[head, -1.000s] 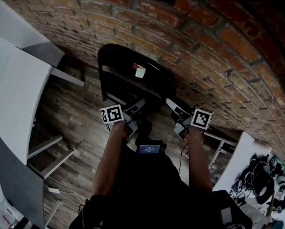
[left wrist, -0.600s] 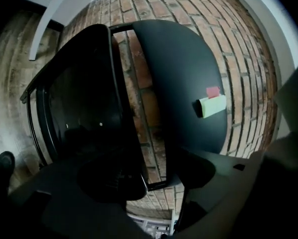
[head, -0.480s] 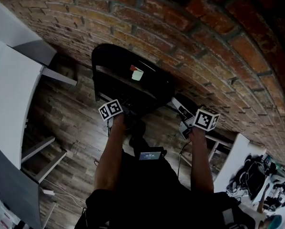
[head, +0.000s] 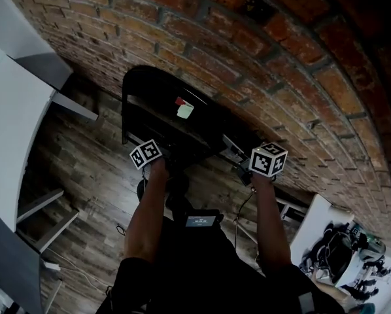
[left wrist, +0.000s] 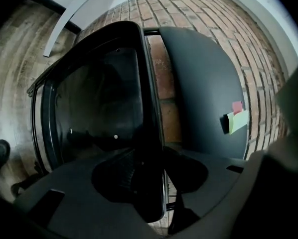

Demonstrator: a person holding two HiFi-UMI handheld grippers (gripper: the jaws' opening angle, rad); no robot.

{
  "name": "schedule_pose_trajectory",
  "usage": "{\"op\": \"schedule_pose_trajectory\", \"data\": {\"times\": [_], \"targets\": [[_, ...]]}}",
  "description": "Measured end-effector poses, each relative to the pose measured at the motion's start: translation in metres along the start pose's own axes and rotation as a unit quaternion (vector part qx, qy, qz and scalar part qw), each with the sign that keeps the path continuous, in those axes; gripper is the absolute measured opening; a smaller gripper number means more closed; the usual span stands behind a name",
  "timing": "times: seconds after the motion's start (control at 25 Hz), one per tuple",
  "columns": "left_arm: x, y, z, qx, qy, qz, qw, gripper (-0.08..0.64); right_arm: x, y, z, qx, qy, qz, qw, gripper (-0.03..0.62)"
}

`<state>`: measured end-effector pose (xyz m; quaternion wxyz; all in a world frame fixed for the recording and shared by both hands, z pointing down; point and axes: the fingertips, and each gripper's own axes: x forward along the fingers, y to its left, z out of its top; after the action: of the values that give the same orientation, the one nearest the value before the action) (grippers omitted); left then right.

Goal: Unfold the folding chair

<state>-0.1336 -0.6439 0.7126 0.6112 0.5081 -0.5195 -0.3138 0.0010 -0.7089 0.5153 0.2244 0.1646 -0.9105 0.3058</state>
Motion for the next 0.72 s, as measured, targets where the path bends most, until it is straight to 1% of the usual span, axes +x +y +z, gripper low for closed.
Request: {"op": "schedule_pose_trajectory", "data": {"times": [0.08,0.12,0.2,0.28,0.32,0.36,0.44,0.64,0.72], "targets": [[-0.001,-0.002,0.001,-0.004,-0.006,-0.003,1.0000,0.178,0.003,0.003,0.000,-0.052,0.008,0.010,0.999,0.181],[-0.001,-0.003,0.000,-0.006,-0.008,-0.007,0.9999,0.167,0.005,0.004,-0.001,-0.085,0.018,0.006,0.996,0.181],[-0.003,-0.005,0.000,-0.008,-0.010,-0.013,0.9998,0.142,0.009,0.003,-0.003,-0.144,0.043,-0.010,0.989,0.179],[-0.005,-0.009,0.000,-0.010,-0.012,-0.022,0.9996,0.114,0.010,0.004,-0.004,-0.179,0.063,-0.017,0.982,0.172],[-0.006,-0.012,-0.001,-0.012,-0.013,-0.028,0.9995,0.089,0.010,0.005,-0.006,-0.189,0.069,-0.018,0.979,0.166],[-0.007,-0.014,-0.002,-0.014,-0.012,-0.033,0.9993,0.032,0.008,0.007,-0.008,-0.195,0.071,-0.018,0.978,0.164],[-0.013,-0.014,-0.008,-0.015,-0.008,-0.041,0.9990,0.032,0.001,0.015,-0.016,-0.203,0.068,-0.015,0.977,0.160],[-0.030,-0.016,-0.021,0.003,0.009,-0.066,0.9978,0.032,-0.013,0.040,-0.034,-0.212,0.052,0.001,0.976,0.156],[-0.035,-0.014,-0.026,0.003,0.014,-0.061,0.9980,0.037,-0.017,0.048,-0.041,-0.208,0.051,0.005,0.977,0.155]]}}
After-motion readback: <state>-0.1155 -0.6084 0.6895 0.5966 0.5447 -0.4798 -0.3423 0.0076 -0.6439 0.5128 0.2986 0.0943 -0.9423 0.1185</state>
